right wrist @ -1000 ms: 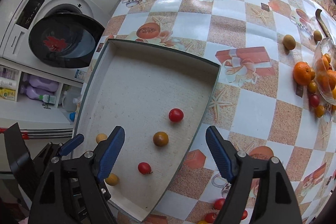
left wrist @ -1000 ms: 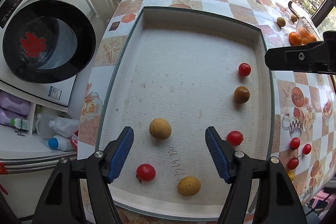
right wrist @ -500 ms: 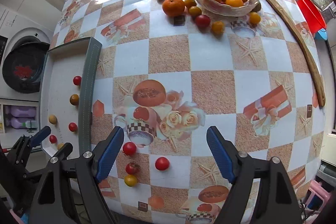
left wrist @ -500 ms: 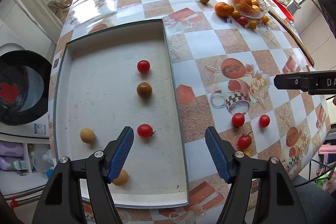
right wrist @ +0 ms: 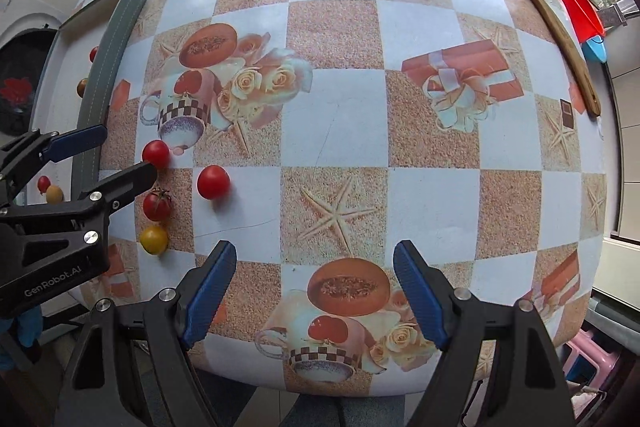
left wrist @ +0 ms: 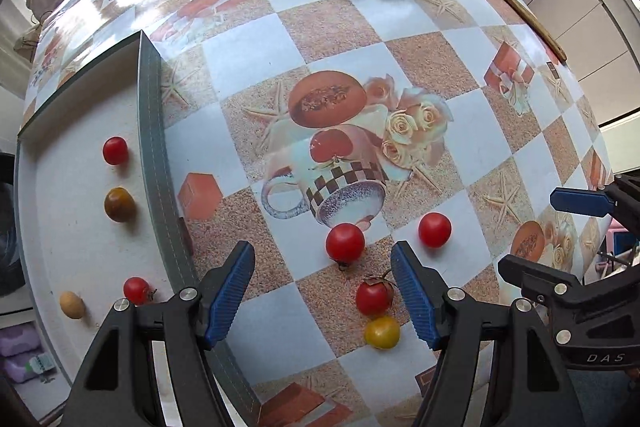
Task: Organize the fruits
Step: 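Move both open tools back over the remaining cherry tomatoes, then grasp a red cherry tomato with the left tool while the right tool grasps another, then carry both red tomatoes into the white tray and open both tools, then move both open tools back over the red and yellow tomatoes, then grasp a red tomato with the left tool while the right tool grasps a yellow tomato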
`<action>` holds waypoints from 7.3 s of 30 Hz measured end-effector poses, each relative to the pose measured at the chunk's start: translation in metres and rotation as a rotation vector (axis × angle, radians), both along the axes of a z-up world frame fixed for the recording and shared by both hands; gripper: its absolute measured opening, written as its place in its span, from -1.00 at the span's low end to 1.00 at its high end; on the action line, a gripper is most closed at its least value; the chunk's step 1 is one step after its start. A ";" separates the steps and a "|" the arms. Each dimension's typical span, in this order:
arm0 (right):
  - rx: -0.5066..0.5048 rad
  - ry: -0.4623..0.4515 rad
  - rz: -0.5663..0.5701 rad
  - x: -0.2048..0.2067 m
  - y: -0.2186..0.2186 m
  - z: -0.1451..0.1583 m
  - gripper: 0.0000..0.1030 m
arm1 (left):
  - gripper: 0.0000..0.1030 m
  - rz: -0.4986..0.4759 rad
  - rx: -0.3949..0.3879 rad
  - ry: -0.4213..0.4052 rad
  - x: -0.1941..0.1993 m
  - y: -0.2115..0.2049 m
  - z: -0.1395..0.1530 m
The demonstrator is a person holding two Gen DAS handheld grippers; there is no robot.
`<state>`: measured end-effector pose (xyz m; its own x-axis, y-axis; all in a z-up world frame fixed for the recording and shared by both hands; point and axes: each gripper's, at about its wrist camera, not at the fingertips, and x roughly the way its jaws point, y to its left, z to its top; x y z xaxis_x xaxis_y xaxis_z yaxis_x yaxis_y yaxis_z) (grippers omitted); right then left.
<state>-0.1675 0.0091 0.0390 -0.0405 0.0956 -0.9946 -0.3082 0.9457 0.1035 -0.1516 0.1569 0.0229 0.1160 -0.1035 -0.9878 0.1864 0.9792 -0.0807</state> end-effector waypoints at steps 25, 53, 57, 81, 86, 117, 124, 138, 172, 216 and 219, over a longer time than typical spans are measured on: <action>0.131 -0.046 0.152 0.007 0.068 -0.007 -0.56 | -0.52 0.074 -0.019 0.029 0.010 0.017 -0.014; 0.189 0.030 -0.058 0.015 0.019 0.007 -0.56 | -0.59 0.131 -0.089 -0.016 0.005 0.027 -0.008; 0.200 0.023 -0.066 0.016 0.016 0.015 -0.56 | -0.59 0.144 -0.111 -0.035 0.004 0.029 0.003; 0.233 -0.004 0.094 0.030 0.082 0.048 -0.56 | -0.59 0.363 -0.093 -0.150 -0.048 0.121 0.054; 0.249 -0.005 0.171 0.031 0.117 0.053 -0.56 | -0.59 0.444 -0.067 -0.151 -0.062 0.151 0.050; 0.201 0.095 0.388 0.031 0.259 -0.005 -0.56 | -0.59 0.549 0.016 -0.070 -0.065 0.198 -0.005; 0.163 0.098 0.404 0.030 0.269 -0.019 -0.54 | -0.59 0.540 0.028 -0.077 -0.066 0.197 -0.005; 0.262 0.033 0.324 0.044 0.255 0.029 0.21 | 0.43 0.519 0.096 -0.097 -0.073 0.201 0.009; 0.080 -0.109 -0.002 0.097 -0.007 0.016 0.60 | 0.43 0.296 0.016 -0.072 -0.041 0.009 0.033; 0.242 -0.186 0.127 0.143 -0.012 -0.007 -0.57 | -0.59 0.563 -0.043 -0.093 -0.051 -0.018 0.010; 0.247 -0.142 0.117 0.126 -0.026 -0.002 -0.57 | -0.59 0.551 -0.042 -0.102 -0.047 -0.016 0.025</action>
